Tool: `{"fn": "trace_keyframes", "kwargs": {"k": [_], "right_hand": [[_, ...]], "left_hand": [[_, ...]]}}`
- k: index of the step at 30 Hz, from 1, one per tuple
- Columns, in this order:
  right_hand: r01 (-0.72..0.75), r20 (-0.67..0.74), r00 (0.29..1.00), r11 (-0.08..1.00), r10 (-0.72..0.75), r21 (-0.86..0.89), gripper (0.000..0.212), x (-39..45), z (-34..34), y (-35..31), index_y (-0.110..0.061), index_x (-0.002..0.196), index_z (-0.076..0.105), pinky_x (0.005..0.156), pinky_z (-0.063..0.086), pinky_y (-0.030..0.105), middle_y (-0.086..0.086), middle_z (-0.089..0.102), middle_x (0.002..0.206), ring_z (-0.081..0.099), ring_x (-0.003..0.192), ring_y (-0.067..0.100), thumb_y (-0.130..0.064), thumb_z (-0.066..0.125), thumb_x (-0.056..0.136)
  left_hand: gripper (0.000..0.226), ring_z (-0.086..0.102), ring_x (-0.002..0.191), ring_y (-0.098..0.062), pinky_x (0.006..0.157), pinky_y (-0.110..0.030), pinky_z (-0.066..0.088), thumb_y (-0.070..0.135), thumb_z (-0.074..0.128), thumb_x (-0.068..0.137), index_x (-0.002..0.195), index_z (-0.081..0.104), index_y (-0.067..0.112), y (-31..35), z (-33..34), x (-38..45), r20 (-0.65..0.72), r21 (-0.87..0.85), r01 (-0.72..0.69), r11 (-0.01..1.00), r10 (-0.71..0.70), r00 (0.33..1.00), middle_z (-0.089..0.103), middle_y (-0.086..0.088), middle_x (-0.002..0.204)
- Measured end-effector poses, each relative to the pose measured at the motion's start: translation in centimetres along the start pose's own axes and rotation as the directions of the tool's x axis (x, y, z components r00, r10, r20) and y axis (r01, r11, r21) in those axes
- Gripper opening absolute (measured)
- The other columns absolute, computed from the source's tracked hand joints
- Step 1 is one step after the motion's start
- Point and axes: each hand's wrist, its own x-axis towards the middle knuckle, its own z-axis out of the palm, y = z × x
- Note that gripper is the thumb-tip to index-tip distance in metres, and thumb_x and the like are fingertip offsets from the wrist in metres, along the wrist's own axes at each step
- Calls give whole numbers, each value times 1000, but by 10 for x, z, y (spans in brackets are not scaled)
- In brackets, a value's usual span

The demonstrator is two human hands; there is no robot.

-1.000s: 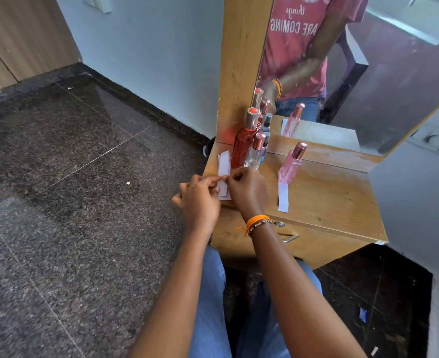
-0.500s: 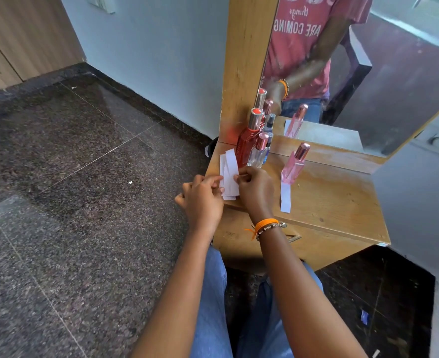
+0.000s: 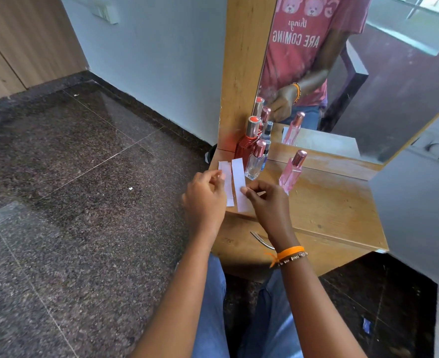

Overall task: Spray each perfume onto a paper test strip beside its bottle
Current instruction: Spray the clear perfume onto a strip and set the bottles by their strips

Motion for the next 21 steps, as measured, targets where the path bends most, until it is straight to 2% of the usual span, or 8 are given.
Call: {"fn": "trace_keyframes", "kwargs": {"k": [3, 6, 8, 10, 13, 17, 19, 21], "right_hand": [[34, -4, 999, 999, -34, 34, 34, -6, -2, 0, -30, 55, 54, 55, 36, 20, -16, 52, 50, 46, 52, 0, -17, 70, 83], [49, -7, 999, 998, -49, 30, 30, -7, -5, 1, -24, 57, 56, 51, 33, 15, -14, 51, 49, 45, 49, -1, -17, 70, 83], [67, -50, 997, 998, -67, 14, 17, -7, -7, 1, -18, 68, 62, 53, 35, 11, -12, 58, 61, 50, 55, 0, -16, 69, 84], [97, -162, 982, 995, -96, -4, 6, -1, -9, -2, -12, 83, 63, 57, 37, 7, -1, 63, 77, 53, 65, 4, -12, 68, 83], [150, -232, 959, 986, -164, -77, 26, 14, -9, -9, -6, 106, 56, 60, 39, 3, 12, 59, 101, 55, 78, 17, -7, 68, 83], [216, -194, 949, 960, -249, -180, 42, 36, -2, -19, -3, 121, 50, 73, 45, 9, 14, 52, 116, 50, 95, 18, 4, 63, 81], [186, -180, 955, 949, -235, -253, 40, 43, 1, -20, -2, 120, 51, 79, 41, 18, 16, 54, 116, 51, 100, 24, 3, 62, 82], [158, -183, 958, 937, -222, -312, 31, 47, 4, -18, 0, 114, 54, 74, 30, 14, 19, 55, 113, 52, 102, 30, 0, 61, 84]], "left_hand": [[16, 61, 83, -14, 74, -30, 48, 28, 60, 87, 88, 70, 16, 11, 1, 3, 148, -228, 62, 972, -29, 989, 65, 6, 83], [11, 60, 75, -11, 70, -31, 50, 22, 64, 84, 81, 71, 14, 14, 6, 5, 193, -221, 55, 974, -12, 981, 67, 3, 77], [10, 61, 75, -13, 70, -32, 52, 20, 65, 84, 81, 71, 12, 13, 7, 8, 211, -209, 68, 975, -23, 977, 69, 0, 79], [11, 63, 78, -16, 73, -33, 53, 18, 66, 84, 84, 73, 10, 13, 8, 12, 234, -209, 94, 973, -44, 971, 71, -3, 82], [9, 64, 80, -16, 72, -29, 52, 15, 66, 84, 87, 72, 9, 12, 9, 15, 248, -188, 97, 977, -49, 967, 70, -2, 83], [15, 59, 73, -8, 51, -6, 45, 9, 66, 83, 96, 71, 6, 12, 11, 16, 259, -161, 58, 985, -14, 966, 70, -5, 92], [16, 60, 80, -12, 64, -14, 48, 8, 67, 82, 98, 71, 6, 12, 13, 15, 264, -141, 36, 989, 2, 965, 71, -7, 94], [16, 62, 84, -15, 72, -23, 46, 8, 67, 81, 97, 71, 6, 12, 13, 14, 265, -116, 22, 993, 9, 964, 71, -7, 95]]}}
